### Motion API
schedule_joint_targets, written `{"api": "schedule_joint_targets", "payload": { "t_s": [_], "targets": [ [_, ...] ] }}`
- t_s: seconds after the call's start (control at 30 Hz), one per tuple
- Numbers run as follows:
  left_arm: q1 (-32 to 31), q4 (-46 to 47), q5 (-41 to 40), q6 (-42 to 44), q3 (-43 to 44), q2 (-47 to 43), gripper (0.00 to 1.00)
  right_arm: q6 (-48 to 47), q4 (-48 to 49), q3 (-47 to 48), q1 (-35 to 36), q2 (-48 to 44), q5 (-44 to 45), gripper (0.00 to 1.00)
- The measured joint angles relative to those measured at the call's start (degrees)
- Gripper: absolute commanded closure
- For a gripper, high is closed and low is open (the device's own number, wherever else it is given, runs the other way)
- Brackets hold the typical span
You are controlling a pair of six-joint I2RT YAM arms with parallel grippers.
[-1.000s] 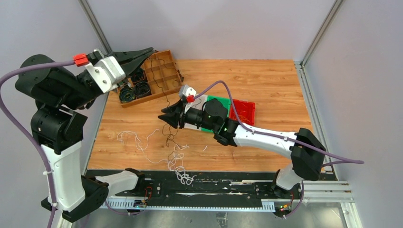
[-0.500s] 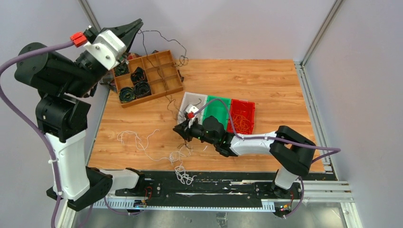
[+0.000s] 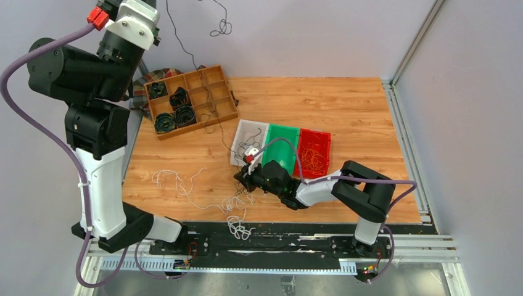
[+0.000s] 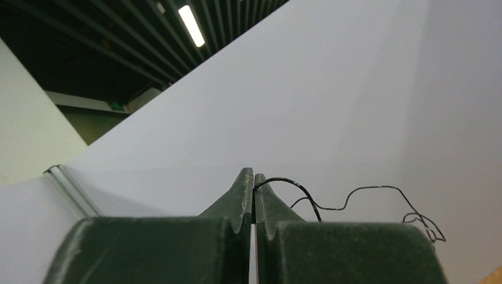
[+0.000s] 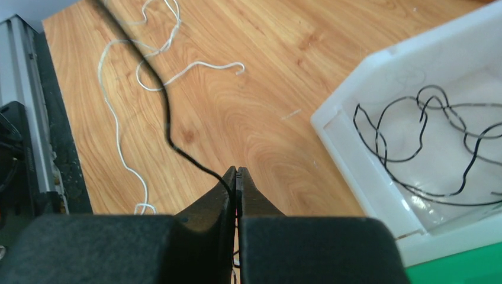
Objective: Untangle the cables
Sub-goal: Untie the cable.
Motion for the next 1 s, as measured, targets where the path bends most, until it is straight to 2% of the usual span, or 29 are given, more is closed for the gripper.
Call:
{"api": "schedule_joint_targets", "payload": {
  "t_s": [0.27, 0.47, 0.77, 1.0],
  "targets": [
    [0.00, 11.98, -7.30, 4.26, 3.56, 4.31, 1.00, 1.79, 0.81, -1.40, 0.00, 4.63, 1.36, 0.99],
    [-0.44, 19.28, -10.58, 8.07, 9.81, 8.50, 0.99, 2.78, -0.66, -1.40, 0.00, 6.88, 3.13, 0.99],
    [-1.01, 33.27, -10.03, 16.57, 13.97, 11.30, 0.99, 6.36, -7.15, 1.03, 0.42, 7.76, 11.23, 0.99],
    [-1.05, 40.44, -8.87, 20.70, 15.17, 11.19, 0.99, 10.12, -11.37, 2.25, 1.11, 7.17, 18.43, 1.00]
  ]
}}
